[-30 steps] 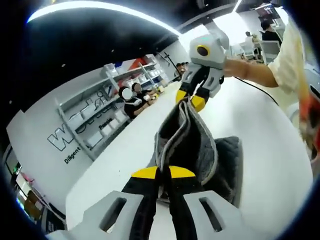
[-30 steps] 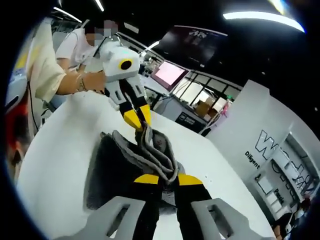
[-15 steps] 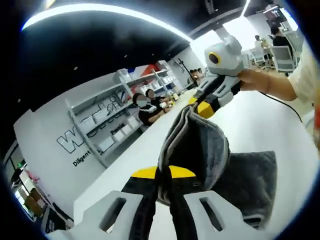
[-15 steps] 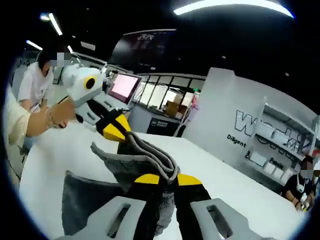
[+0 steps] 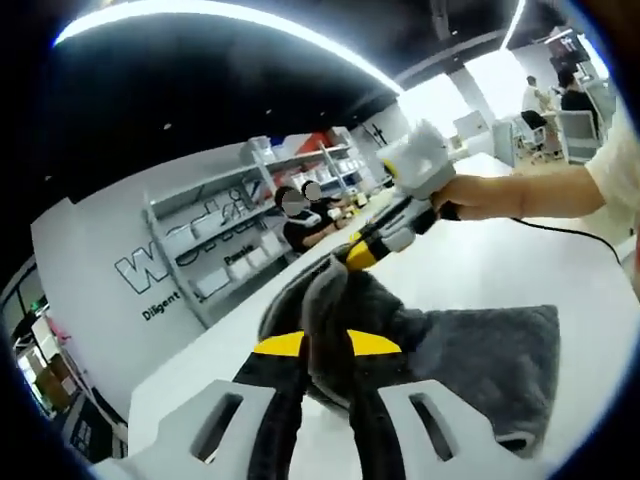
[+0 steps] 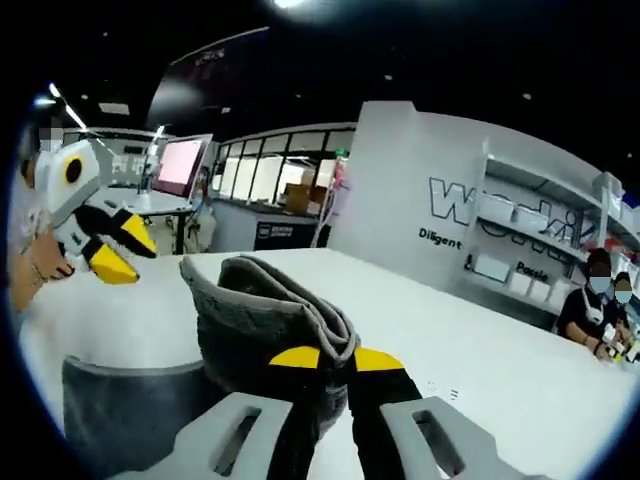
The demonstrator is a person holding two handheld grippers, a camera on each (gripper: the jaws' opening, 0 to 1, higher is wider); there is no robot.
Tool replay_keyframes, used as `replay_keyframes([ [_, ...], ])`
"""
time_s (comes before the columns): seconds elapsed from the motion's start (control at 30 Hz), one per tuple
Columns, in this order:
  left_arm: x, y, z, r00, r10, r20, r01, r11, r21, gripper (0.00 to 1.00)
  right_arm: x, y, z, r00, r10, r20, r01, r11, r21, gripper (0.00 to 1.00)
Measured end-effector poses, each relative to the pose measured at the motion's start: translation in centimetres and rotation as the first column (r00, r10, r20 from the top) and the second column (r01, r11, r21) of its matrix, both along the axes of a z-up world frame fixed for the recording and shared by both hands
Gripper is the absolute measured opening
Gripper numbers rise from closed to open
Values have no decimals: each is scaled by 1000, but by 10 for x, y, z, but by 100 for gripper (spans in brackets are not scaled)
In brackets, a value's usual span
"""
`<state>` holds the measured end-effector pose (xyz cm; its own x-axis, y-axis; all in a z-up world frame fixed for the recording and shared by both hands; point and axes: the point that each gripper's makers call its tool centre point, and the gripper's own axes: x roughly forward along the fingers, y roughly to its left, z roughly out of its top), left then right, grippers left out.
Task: Fold the towel on the table until its edges align and the towel forms a compact rectangular stack.
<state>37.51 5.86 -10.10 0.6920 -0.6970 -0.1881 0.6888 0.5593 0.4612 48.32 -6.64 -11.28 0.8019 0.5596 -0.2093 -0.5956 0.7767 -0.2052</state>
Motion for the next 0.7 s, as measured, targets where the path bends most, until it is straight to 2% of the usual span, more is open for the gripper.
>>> replay_keyframes([
  [0.1,-20,-17,-34,993,-97,-72,100,994,52,15,14,-5,-18,999,-25,-34,26,1000,6,5],
  [0.2,-39,-32,-61,974,-170,-147,180,982,63,15,23,-10,-34,997,-55,-61,56,998,25,6],
  [0.37,-64,-48,-98,953,-212,-218,240,965,106,15,40,-14,-55,992,-90,-86,93,995,29,9],
  [0.43,-68,-49,-106,947,-216,-237,249,961,118,14,47,-15,-58,991,-106,-84,108,994,18,13],
  [0.5,-72,-49,-112,945,-215,-247,253,958,133,13,50,-16,-55,990,-114,-78,116,993,20,21],
  [0.57,-75,-49,-113,941,-219,-257,256,959,119,11,50,-17,-47,992,-117,-44,118,993,18,30],
  [0.7,-75,-47,-114,936,-222,-274,255,962,94,11,43,-25,-35,992,-126,-8,126,992,-32,33],
])
